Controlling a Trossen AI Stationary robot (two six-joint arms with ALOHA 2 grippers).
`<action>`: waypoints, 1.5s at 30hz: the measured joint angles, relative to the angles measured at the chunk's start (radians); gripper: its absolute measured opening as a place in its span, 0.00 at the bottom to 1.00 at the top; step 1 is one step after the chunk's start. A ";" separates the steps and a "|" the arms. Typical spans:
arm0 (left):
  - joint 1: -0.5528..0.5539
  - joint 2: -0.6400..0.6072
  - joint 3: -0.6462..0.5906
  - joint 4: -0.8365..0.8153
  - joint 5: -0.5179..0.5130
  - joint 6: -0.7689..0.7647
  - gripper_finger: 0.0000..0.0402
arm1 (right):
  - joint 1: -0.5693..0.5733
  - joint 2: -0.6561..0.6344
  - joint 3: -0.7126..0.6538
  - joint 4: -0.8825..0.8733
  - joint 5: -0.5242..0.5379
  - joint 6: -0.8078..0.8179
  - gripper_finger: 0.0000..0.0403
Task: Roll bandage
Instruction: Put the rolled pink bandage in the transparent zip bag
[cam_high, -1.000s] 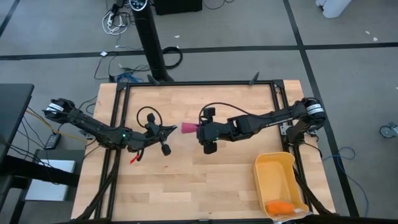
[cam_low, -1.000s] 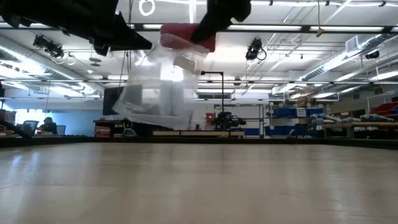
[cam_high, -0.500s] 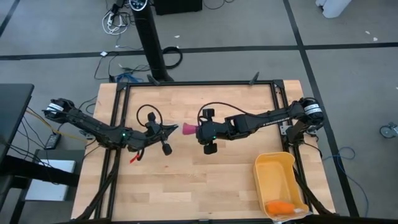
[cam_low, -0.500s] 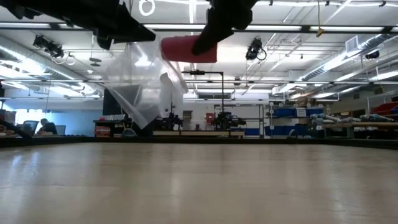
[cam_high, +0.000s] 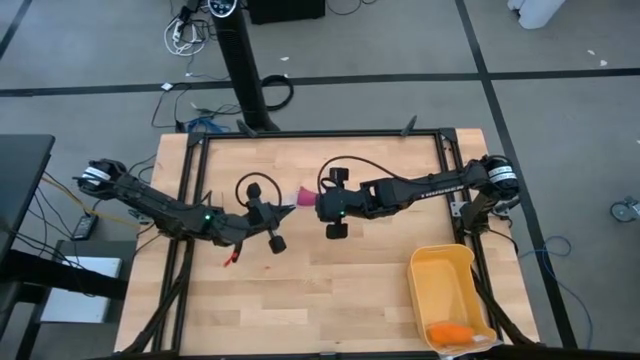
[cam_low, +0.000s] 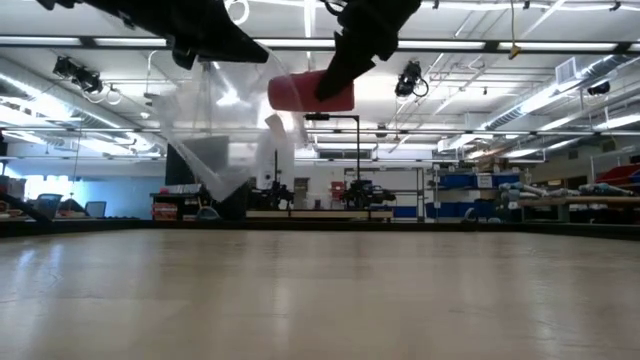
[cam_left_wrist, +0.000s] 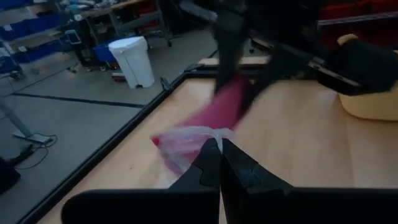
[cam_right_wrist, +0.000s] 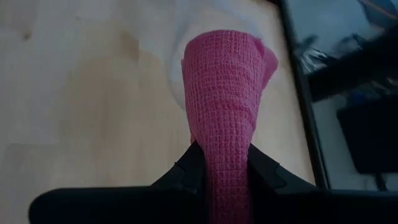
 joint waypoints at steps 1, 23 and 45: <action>0.001 0.002 0.002 0.002 -0.010 0.000 0.00 | 0.005 0.000 0.000 -0.002 -0.020 -0.023 0.14; 0.023 0.080 0.000 0.158 0.127 -0.051 0.00 | -0.021 0.000 -0.001 0.076 -0.202 -0.066 0.14; 0.023 0.053 -0.236 0.772 0.264 0.000 0.00 | -0.010 -0.006 0.000 0.221 -0.172 -0.107 0.14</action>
